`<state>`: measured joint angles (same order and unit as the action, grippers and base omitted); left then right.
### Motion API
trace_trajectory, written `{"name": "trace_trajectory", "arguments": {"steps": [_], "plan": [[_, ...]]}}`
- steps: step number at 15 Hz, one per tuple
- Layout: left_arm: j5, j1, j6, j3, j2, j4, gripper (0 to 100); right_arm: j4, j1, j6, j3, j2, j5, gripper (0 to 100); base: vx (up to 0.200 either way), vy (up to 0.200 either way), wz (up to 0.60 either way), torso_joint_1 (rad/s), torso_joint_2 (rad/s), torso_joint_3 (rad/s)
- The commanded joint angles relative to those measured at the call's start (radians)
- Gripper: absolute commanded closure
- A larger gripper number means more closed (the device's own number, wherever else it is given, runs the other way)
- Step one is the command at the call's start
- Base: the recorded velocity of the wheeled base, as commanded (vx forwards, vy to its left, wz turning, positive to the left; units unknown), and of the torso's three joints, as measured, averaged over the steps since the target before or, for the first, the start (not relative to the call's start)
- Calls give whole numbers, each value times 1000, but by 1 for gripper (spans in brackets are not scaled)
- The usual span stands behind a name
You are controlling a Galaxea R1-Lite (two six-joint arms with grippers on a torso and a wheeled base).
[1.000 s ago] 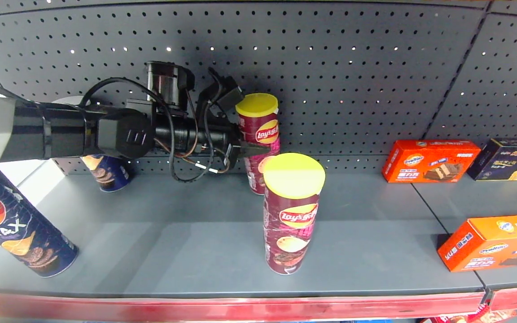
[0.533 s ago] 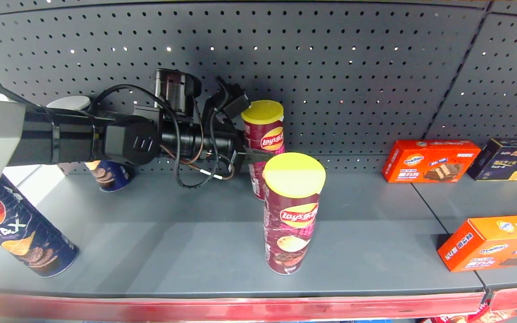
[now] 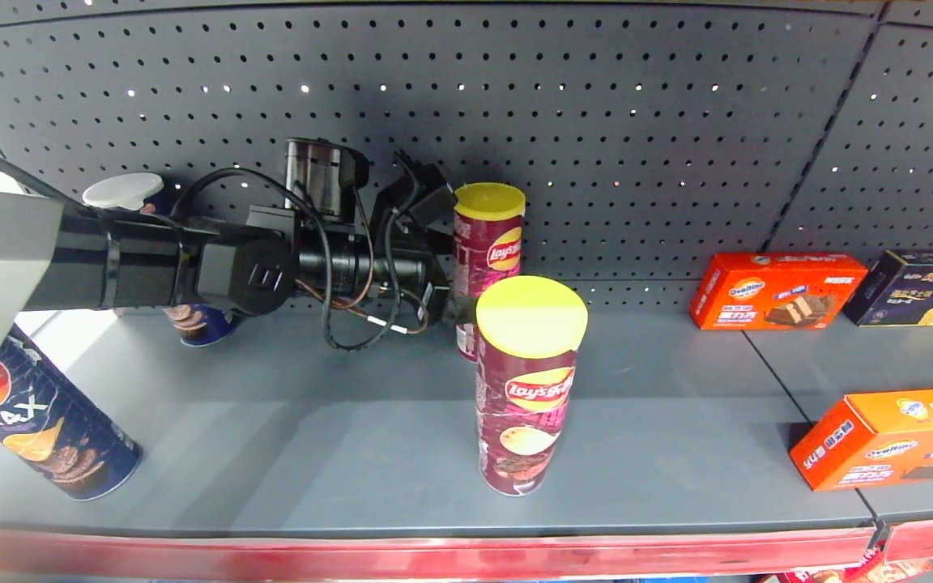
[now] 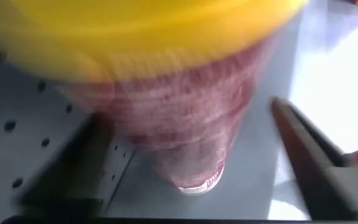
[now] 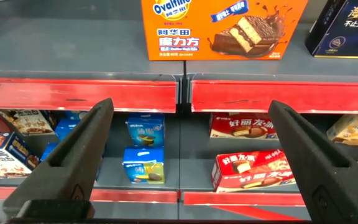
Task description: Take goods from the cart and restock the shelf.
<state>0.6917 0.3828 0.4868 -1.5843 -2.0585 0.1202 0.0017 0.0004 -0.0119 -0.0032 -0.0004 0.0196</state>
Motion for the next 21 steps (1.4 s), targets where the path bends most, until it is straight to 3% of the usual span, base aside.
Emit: {"name": "trace_trajectory", "arguments": {"steps": [1,5,7,8,12,18,19,20,21], "plan": [[-1,-1,-2,30,11,15,0,0,1,0,0,0,0,0,0,0,0,0,0,0],[-44,-13,-1,165,103,98,0,0,1,0,0,0,0,0,0,0,0,0,0,0],[-121,-25,1,254,158,142,0,0,1,0,0,0,0,0,0,0,0,0,0,0],[-199,-30,1,291,173,170,0,0,1,0,0,0,0,0,0,0,0,0,0,0],[-322,-27,-7,343,186,246,0,0,1,0,0,0,0,0,0,0,0,0,0,0],[-331,5,-25,346,189,248,0,0,1,0,0,0,2,0,0,0,0,0,0,0],[-333,24,-53,345,187,248,0,0,1,0,0,0,0,0,0,0,0,0,0,0],[-333,24,-53,345,187,248,0,0,1,0,0,0,0,0,0,0,0,0,0,0],[-363,22,-54,343,179,249,0,0,1,0,0,0,0,0,0,0,0,0,0,0]]}}
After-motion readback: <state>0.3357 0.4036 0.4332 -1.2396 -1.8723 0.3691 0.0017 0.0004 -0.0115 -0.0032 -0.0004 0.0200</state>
